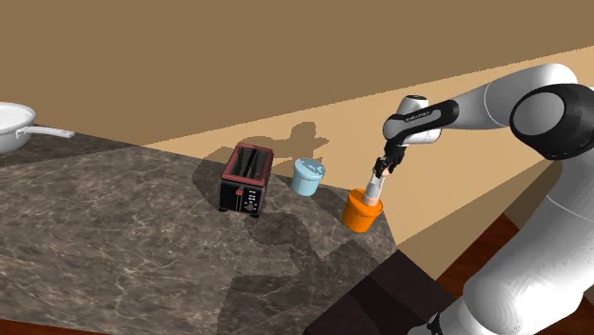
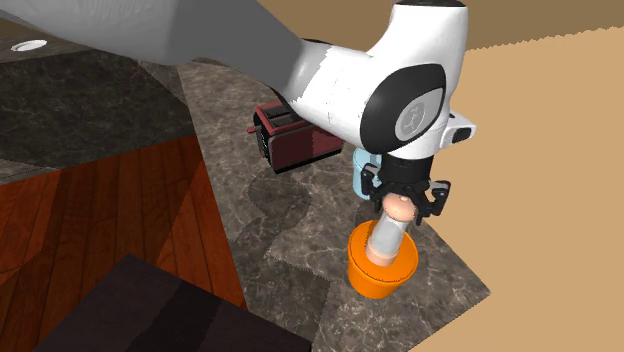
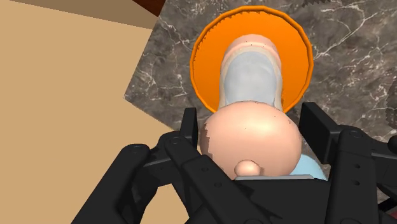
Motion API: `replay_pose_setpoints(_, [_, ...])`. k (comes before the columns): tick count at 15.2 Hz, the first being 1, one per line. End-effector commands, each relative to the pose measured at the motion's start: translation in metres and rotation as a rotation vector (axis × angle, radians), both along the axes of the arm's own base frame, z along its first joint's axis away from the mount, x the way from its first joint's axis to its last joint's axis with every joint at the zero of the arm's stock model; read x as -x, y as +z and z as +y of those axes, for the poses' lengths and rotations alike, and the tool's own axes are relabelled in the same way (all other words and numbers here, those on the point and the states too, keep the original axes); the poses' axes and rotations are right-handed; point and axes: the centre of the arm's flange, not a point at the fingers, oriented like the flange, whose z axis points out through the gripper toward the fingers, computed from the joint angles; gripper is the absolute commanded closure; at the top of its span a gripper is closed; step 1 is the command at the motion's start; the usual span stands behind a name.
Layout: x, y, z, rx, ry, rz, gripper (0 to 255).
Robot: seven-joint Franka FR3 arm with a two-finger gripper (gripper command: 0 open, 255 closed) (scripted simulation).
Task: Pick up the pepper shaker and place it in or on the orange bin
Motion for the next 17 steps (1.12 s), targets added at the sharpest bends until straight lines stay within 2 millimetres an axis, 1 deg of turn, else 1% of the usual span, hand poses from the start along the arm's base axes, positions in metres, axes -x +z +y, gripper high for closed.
replay_pose_setpoints(1, [0.0,-0.002,0.0,-0.001,0.0,0.002,255])
replay_pose_setpoints(5, [0.0,-0.002,0.0,-0.001,0.0,0.002,255])
replay_pose_setpoints(6, [0.0,-0.003,0.0,-0.001,0.0,0.002,0])
replay_pose_setpoints(11, [0.0,-0.002,0.0,-0.001,0.0,0.002,0])
replay_pose_setpoints(14, [0.0,0.037,0.006,-0.001,0.0,0.002,0])
replay_pose_setpoints(15, [-0.001,0.047,0.007,-0.001,0.0,0.002,0])
replay_pose_setpoints(17, [-0.001,0.047,0.007,-0.001,0.0,0.002,0])
